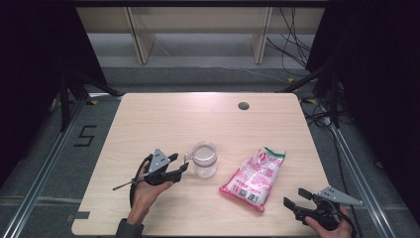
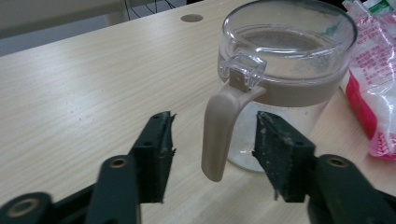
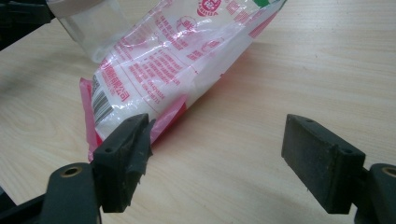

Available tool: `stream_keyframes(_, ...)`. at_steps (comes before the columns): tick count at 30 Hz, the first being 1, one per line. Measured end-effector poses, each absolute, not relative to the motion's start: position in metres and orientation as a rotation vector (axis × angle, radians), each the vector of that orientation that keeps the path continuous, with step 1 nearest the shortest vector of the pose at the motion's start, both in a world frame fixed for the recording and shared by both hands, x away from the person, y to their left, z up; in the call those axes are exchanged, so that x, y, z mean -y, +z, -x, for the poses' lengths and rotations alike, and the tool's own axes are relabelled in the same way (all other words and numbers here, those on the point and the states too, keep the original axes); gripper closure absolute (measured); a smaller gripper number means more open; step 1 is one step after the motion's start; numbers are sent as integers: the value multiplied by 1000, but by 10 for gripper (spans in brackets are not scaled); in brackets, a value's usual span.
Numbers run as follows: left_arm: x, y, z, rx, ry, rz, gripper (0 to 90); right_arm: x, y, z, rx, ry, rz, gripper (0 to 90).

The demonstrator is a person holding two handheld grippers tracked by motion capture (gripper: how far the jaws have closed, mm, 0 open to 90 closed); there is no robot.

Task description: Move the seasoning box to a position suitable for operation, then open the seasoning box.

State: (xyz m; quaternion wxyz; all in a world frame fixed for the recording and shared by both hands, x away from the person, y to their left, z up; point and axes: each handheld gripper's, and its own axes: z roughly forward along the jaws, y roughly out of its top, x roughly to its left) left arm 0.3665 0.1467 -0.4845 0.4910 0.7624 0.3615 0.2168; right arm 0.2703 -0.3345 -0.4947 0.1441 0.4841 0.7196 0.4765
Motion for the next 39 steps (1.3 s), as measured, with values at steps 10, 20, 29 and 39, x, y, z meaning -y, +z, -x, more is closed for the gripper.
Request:
stream_keyframes(10, -152, -450, -347, -832, 512, -1790, 430, 335, -495, -269, -2062, 1378, -1389, 248)
stream_keyframes(20, -151, -443, -344, -814, 555, -1729, 889, 328, -494, -268, -2075, 1383, -1441, 247)
stream_keyframes(29, -145, -440, -360, -801, 545, -1729, 893, 328, -493, -269, -2080, 1367, -1365, 237)
stream_keyframes(39, -134, -451, -378, -821, 511, -1771, 893, 321, -490, -268, -2070, 1394, -1325, 224)
